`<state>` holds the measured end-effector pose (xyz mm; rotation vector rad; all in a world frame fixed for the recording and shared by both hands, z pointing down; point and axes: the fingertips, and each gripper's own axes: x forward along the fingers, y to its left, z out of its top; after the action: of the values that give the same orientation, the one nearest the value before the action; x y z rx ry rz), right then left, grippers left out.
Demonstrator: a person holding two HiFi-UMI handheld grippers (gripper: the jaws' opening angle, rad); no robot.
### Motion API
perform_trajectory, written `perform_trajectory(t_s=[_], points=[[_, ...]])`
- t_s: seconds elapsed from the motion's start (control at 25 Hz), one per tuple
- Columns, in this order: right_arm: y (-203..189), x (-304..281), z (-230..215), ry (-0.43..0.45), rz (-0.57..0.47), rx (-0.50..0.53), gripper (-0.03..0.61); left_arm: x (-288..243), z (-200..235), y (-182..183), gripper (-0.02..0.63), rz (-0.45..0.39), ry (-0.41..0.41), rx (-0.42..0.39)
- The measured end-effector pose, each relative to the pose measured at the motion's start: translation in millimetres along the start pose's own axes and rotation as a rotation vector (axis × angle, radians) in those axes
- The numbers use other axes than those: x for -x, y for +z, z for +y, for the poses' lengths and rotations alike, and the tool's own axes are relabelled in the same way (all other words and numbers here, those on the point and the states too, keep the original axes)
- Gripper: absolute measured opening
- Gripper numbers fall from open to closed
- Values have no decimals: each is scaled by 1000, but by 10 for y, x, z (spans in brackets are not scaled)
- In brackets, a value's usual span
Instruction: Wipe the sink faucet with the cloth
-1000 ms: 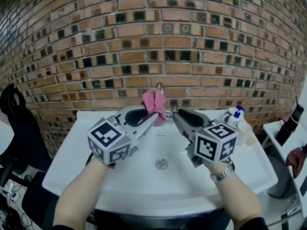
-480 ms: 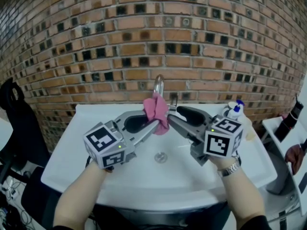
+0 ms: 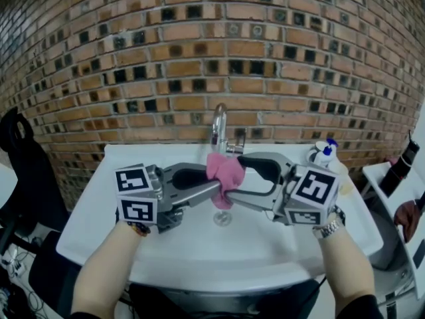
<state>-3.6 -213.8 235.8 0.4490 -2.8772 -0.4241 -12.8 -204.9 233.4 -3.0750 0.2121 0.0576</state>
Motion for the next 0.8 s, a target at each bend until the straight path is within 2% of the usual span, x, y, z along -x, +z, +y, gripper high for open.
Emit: perform_trajectory(t_s=[0.28,0.32,0.36,0.48,0.6,0.68,0.8], points=[[-86,-106,163,102,9,13,319,-62,-59,-92,66,24,-103,76],[-85,-117,183,114,5,19,297,-70,-46,-84,66,23,-103,76],[-83,-122,186,117,-1,28,246,-70,-22,-72,66,19,-98,74],[-108,-136,113,88,2,71,210,-70,79,-65,66,28,-47,45],[-139,-135,-19,19,15,98,168,-48,229,-81,77,50,50,-7],[-122,-103,-157,-48,-3,85,75,6,345,-68,123,45,112,-25],[-107,-113,-294,-112,-21,80,71,50,468,-35,124,24,166,-37]])
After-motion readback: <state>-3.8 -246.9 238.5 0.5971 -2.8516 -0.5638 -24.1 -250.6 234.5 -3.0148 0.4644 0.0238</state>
